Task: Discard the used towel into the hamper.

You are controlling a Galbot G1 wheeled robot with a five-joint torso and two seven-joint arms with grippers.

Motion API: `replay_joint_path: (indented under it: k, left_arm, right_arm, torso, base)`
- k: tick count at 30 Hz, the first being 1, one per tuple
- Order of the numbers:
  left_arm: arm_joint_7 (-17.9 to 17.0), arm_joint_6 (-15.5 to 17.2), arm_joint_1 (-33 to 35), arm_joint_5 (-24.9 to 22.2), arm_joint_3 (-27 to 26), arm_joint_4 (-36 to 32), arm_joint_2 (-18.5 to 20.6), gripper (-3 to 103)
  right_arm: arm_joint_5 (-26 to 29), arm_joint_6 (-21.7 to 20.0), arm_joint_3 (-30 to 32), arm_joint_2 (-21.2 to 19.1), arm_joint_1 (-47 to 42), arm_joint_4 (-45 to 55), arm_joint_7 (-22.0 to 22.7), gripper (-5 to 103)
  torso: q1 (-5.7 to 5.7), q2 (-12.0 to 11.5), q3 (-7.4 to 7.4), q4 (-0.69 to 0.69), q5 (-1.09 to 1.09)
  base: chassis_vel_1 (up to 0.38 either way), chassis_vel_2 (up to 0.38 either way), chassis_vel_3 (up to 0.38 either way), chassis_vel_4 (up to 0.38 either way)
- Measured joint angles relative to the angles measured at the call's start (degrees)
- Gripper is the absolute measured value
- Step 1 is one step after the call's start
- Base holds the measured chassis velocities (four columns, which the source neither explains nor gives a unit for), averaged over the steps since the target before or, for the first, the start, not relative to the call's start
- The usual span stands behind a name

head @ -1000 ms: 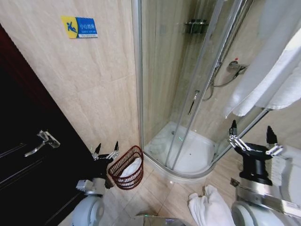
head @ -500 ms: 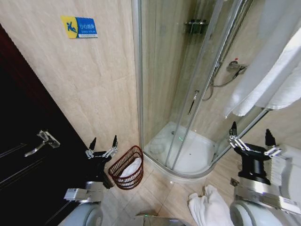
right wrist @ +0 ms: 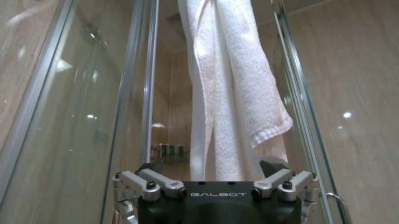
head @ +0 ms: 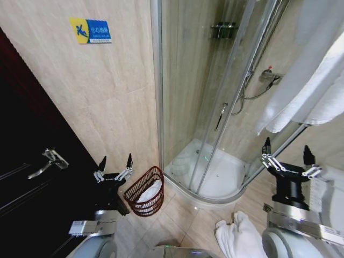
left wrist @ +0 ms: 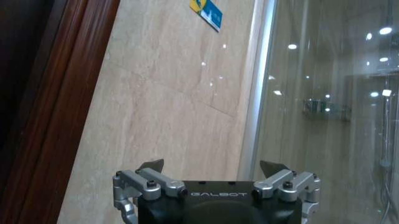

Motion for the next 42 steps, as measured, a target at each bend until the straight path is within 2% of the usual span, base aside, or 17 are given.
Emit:
replay_joint_path:
  k: [6,10,13,14,16,17,19,27,33,42]
  left_arm:
    - [-0.02,0.03,-0.03,0.0,0.01,0.0,0.01,100]
    - [-0.03,0.05,-0.06,0.0,0.01,0.05,0.03,100]
    - [-0.05,0.07,-0.07,-0.01,0.01,0.1,0.04,100]
    - [-0.05,0.07,-0.07,-0.01,0.01,0.1,0.04,100]
    - [-0.06,0.08,-0.08,-0.02,0.01,0.14,0.04,100]
    - [-0.06,0.08,-0.08,-0.02,0.01,0.14,0.04,100]
    - [-0.06,0.09,-0.09,-0.03,0.01,0.16,0.05,100]
    - [-0.06,0.13,-0.09,-0.06,0.0,0.19,0.06,100]
    - [-0.06,0.14,-0.09,-0.09,0.0,0.21,0.06,100]
    - [-0.05,0.14,-0.1,-0.09,0.0,0.25,0.06,100]
  right_arm:
    - [1.2,-0.01,0.94,-1.33,0.77,0.0,0.23,100]
    - [4.14,-0.79,4.32,-4.19,3.0,0.0,0.49,100]
    - [10.12,-2.38,11.58,-10.37,5.26,0.0,1.02,100]
    - [10.12,-2.38,11.58,-10.37,5.26,0.0,1.02,100]
    - [14.55,-2.95,17.27,-14.64,5.96,0.0,1.08,100]
    - [14.55,-2.95,17.27,-14.64,5.96,0.0,1.08,100]
    - [18.8,-3.09,22.68,-17.38,6.37,0.01,1.02,100]
    - [25.29,-1.51,31.92,-21.47,6.66,0.01,-0.4,100]
    - [31.3,-1.05,40.53,-27.2,7.18,0.01,-1.93,100]
    - [37.75,-0.88,47.8,-32.44,7.27,-2.97,-4.6,100]
  torso:
    - [0.0,0.0,0.0,0.0,0.0]
    - [0.0,0.0,0.0,0.0,0.01]
    - [0.0,0.0,0.0,0.01,0.01]
    - [0.0,0.0,0.0,0.01,0.01]
    - [0.0,0.0,0.0,0.01,0.01]
    - [0.0,0.0,0.0,0.01,0.01]
    - [0.0,0.0,0.0,0.0,0.01]
    - [0.0,0.0,0.0,0.0,0.01]
    - [0.0,0.0,0.0,0.0,0.0]
    - [0.0,0.0,0.0,0.0,0.0]
  base:
    - [0.0,0.0,0.0,0.0]
    - [0.0,0.0,0.0,0.0]
    - [0.0,0.0,0.0,0.0]
    - [0.0,0.0,0.0,0.0]
    - [0.0,0.0,0.0,0.0]
    - [0.0,0.0,0.0,0.0]
    - [0.0,0.0,0.0,0.0]
    - [0.0,0.0,0.0,0.0]
    - [0.0,0.0,0.0,0.0]
    - [0.0,0.0,0.0,0.0]
